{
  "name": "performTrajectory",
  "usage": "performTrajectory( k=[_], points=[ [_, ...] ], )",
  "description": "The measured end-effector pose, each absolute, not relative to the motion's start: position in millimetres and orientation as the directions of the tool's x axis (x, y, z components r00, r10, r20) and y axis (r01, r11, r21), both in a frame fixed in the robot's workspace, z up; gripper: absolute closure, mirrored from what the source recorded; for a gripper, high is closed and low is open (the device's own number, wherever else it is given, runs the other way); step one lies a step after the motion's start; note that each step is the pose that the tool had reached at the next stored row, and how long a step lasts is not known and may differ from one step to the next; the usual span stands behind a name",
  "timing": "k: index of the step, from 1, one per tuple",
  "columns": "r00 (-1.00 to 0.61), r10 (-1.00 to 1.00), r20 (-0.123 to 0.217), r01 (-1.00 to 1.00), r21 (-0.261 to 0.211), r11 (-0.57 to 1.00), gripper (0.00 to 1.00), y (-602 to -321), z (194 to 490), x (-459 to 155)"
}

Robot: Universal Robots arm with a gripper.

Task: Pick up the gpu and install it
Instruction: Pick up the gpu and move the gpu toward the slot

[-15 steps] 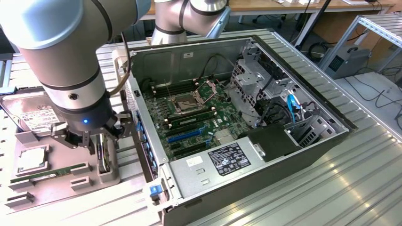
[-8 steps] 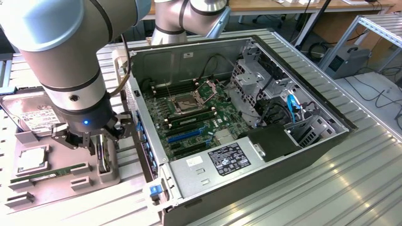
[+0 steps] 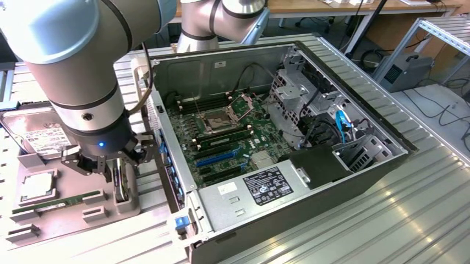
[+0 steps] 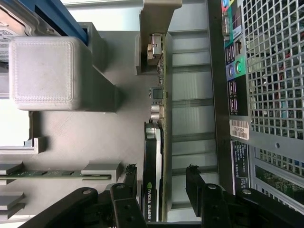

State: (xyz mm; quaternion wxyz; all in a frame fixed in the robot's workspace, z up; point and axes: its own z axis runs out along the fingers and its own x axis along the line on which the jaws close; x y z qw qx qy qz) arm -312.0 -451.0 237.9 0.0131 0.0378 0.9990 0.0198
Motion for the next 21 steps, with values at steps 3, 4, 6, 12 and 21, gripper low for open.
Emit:
performTrajectory(
  k=[3, 4, 6, 12, 21],
  points=[
    [-0.997, 0.076, -0.025, 0.075, 0.041, 0.996, 0.46, -451, 237, -312],
    [-0.997, 0.076, -0.025, 0.075, 0.041, 0.996, 0.46, -451, 236, -312],
    [-0.997, 0.076, -0.025, 0.075, 0.041, 0.996, 0.46, -451, 235, -312],
    [-0.997, 0.076, -0.025, 0.075, 0.041, 0.996, 0.46, -451, 232, -312],
    [-0.997, 0.076, -0.025, 0.075, 0.041, 0.996, 0.46, -451, 227, -312]
  ],
)
